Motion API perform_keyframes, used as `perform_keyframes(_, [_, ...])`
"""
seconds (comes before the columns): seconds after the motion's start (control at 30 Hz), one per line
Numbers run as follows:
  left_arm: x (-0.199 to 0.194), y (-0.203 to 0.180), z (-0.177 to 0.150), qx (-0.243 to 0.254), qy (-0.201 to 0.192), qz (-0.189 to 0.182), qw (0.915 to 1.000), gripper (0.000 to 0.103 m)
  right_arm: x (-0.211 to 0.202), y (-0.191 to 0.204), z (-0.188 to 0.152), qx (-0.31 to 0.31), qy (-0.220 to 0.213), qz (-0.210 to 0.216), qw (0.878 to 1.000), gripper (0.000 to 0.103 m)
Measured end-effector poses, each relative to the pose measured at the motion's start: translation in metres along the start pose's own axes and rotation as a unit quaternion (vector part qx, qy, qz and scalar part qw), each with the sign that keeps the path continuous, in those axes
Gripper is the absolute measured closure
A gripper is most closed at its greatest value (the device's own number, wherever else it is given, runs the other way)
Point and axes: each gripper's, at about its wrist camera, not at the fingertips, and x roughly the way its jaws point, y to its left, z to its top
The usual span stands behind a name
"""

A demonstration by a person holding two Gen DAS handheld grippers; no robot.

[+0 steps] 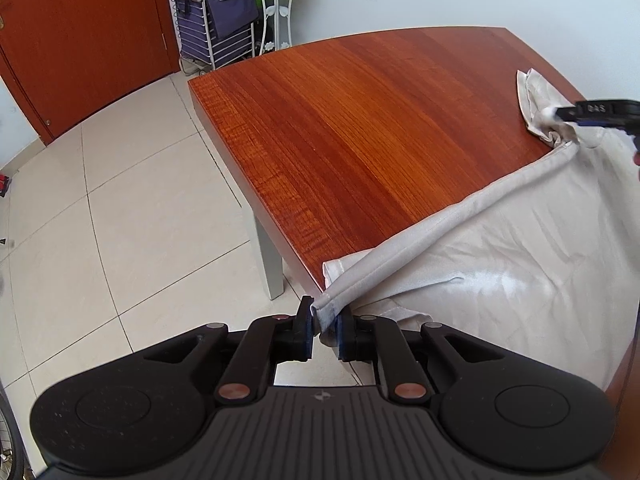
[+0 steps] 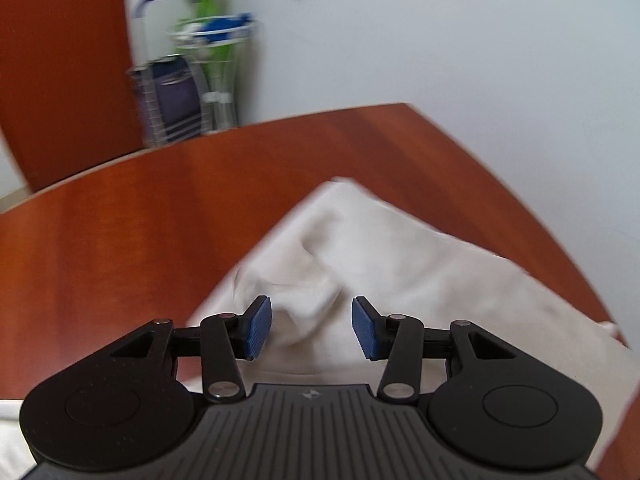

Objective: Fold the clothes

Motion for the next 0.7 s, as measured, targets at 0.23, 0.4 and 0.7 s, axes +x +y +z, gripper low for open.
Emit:
perform_keyframes(0.23, [-0.006, 0.004, -0.004, 0.009, -0.004, -0.003, 0.9999, 0.087, -0.033, 0.021, 0.0, -0.023, -0.009, 0.008, 1.0, 0.052])
perform_keyframes(0.4, [-0.009, 0.009, -0.007, 0.029, -0.008, -0.006, 0.9995, 0.071, -0.075, 0.034, -0.02, -0.024, -0.009, 0.015, 1.0, 0.051])
perform_keyframes(0.7, [-0.022, 0.024, -0.014, 0.098, -0.019, -0.028, 0.9946, 0.06, -0.145, 0.078, -0.082, -0.02, 0.003, 0.023, 1.0, 0.051])
